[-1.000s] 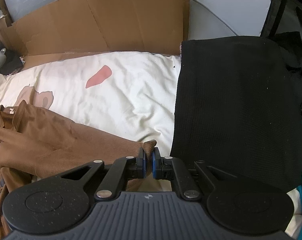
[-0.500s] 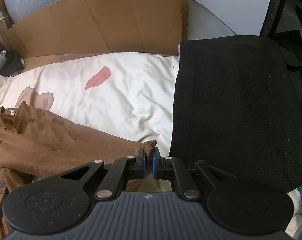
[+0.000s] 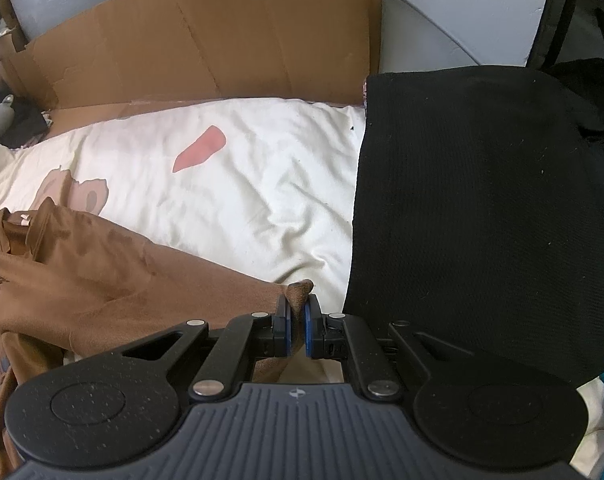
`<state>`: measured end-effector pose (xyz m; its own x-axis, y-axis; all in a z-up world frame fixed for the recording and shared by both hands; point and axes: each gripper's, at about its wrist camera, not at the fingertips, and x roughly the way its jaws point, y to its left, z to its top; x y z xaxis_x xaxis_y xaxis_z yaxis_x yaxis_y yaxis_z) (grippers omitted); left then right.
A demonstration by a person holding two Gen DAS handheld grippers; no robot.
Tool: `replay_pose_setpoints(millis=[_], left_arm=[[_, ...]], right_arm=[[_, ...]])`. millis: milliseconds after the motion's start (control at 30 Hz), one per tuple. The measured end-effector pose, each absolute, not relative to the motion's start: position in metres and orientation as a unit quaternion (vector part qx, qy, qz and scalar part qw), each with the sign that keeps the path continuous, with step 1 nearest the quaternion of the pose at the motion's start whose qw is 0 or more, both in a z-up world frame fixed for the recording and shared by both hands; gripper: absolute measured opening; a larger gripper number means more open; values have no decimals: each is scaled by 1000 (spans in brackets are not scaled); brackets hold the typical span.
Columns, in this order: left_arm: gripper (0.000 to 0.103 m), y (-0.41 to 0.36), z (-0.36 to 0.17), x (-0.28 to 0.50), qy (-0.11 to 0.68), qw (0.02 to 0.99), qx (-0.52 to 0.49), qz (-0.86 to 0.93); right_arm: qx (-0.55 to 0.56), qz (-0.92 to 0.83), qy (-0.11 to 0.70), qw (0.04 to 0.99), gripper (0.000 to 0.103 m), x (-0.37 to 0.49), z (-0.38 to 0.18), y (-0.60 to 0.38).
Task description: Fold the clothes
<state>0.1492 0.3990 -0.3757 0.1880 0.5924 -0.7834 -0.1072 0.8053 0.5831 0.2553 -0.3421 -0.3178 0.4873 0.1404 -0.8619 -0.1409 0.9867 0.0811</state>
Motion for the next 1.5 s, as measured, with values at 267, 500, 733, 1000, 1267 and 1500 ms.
replay_pose_setpoints(millis=[267,500,733,1000,1267,1500], left_arm=[[41,393,-348,145,568,769,188,226],[65,354,-306,138,525,816,165,176],[65,302,-283,149,462,863,152,140],[33,309,-320,208,445,890,45,90],[20,325,-360,234,467,879,-24,91],[8,338,-387,238,490,866,-13,102]], right_arm=[[1,83,504,860,5,257,-323,-341],[3,81,499,863,5,257,-320,-342],[2,81,504,860,5,255,-324,-341],[-1,79,506,859,5,255,-326,-341],[-8,80,511,856,5,256,-331,-341],[-12,81,512,855,5,256,-331,-339]])
